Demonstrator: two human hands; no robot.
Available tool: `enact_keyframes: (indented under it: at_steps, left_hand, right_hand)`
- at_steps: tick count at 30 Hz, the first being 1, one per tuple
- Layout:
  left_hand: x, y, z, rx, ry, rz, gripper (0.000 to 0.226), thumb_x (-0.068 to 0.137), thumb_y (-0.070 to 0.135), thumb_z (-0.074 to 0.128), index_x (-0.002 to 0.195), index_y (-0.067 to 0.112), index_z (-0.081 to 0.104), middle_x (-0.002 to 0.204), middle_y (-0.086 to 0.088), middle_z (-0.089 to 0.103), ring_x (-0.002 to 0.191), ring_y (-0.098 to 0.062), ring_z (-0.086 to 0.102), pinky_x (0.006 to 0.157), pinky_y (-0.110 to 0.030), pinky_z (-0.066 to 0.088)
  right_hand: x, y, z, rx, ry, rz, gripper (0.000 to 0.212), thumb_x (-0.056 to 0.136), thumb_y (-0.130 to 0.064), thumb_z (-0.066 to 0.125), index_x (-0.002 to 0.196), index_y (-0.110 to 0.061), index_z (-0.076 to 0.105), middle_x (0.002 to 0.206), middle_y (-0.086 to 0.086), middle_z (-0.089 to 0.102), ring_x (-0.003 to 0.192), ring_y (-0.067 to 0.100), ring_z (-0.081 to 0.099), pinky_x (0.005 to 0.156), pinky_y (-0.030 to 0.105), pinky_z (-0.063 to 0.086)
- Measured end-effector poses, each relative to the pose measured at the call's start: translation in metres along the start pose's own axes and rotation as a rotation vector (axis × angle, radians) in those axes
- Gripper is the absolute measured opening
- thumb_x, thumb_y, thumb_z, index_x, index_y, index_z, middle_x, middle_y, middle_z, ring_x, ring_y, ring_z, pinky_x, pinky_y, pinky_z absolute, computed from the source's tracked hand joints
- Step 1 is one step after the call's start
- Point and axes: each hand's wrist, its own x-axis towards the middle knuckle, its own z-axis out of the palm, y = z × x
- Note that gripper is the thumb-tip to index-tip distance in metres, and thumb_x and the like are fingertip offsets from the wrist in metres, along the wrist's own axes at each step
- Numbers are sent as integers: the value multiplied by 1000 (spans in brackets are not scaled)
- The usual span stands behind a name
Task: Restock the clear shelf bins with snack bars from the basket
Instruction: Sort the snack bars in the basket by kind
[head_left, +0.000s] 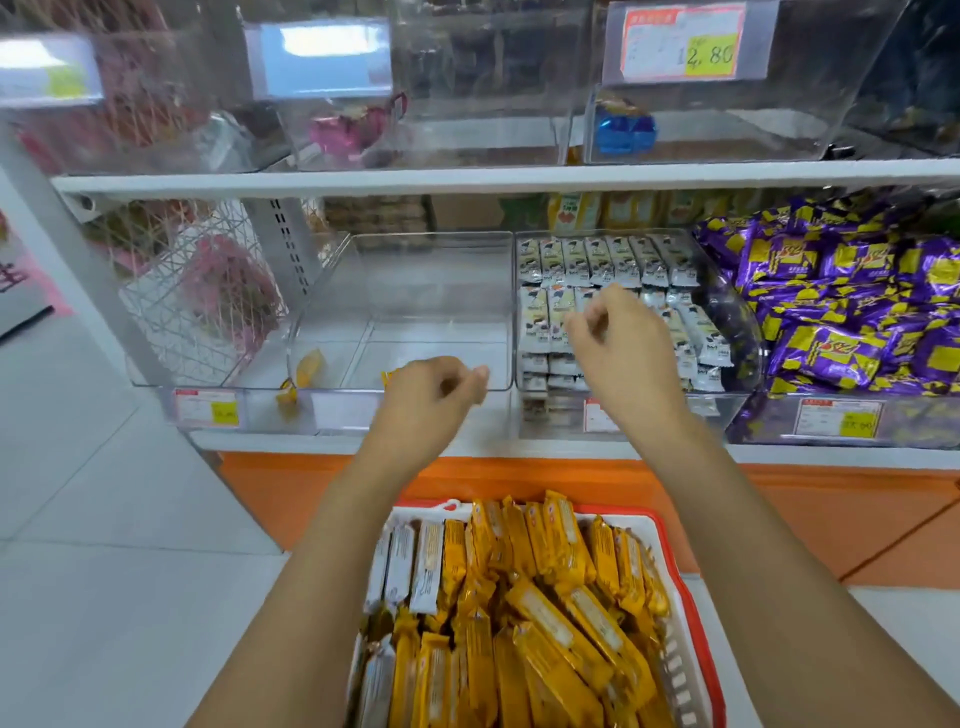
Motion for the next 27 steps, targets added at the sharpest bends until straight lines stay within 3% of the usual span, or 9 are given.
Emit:
enact_keyframes:
  at_steps: [3,6,8,10,13,18,21,24,27]
  left_hand:
    - [-44,-45,-24,11,-60,-188,45,95,35,52,74,-3,63,73,-12,67,66,-9,63,61,-28,43]
    - [-84,-108,-35,160,-165,-391,45,95,31,53,57,10,43,60,-10,41,60,-16,43,55,-29,25]
    - [-105,-150,-32,270,-262,-547,31,95,30,52,70,12,53,73,-9,53,69,-19,49,62,-28,33]
    - [-124,-178,-26,306,-340,-671,24,95,31,51,103,13,65,111,-12,64,101,-23,58,83,-27,41]
    - [-144,-198,-15,242,-387,-771,47,97,36,49,137,12,46,136,-14,52,122,-24,52,90,-25,40]
    - [-158,-211,-2,161,-346,-698,32,98,25,45,114,3,63,115,-16,65,106,-27,59,79,-27,42]
    - [-158,-213,0,164,-346,-698,29,98,19,43,109,-1,62,109,-16,64,98,-27,59,74,-26,41]
    - [-159,-221,1,163,-335,-684,21,96,14,44,81,10,58,84,-8,60,85,-25,54,57,-24,34]
    - [-160,-226,0,139,-317,-693,32,93,10,42,62,17,43,68,0,50,69,-18,47,48,-18,28]
  right_hand:
    - [-43,-26,14,18,-198,-44,27,94,-26,54,71,-14,46,71,2,49,67,18,48,59,33,36]
    - [-84,-39,50,-12,-460,-62,21,92,-29,57,79,-18,46,84,1,54,78,20,53,65,31,37]
    - [-106,-43,85,-74,-641,-24,19,92,-33,57,100,-17,49,106,4,55,95,23,56,73,30,40]
    - [-125,-46,124,-135,-786,62,39,92,-34,58,122,-13,45,125,8,51,112,27,54,83,33,42]
    - [-151,-47,172,-255,-898,96,72,85,-30,68,143,-12,28,143,14,36,129,33,42,98,37,40]
    - [-183,-40,218,-418,-1011,6,96,88,-15,63,153,-24,-7,159,11,-8,146,36,-8,118,41,13]
    - [-187,-35,234,-499,-999,0,94,89,-20,58,152,-18,-12,158,17,-11,144,40,-12,119,44,6]
    - [-188,-34,244,-573,-995,-6,93,91,-27,54,150,-11,-16,157,22,-14,143,44,-13,118,47,-1]
    - [-186,-35,249,-620,-976,12,93,90,-20,56,151,-14,-13,157,21,-11,143,46,-6,118,46,11]
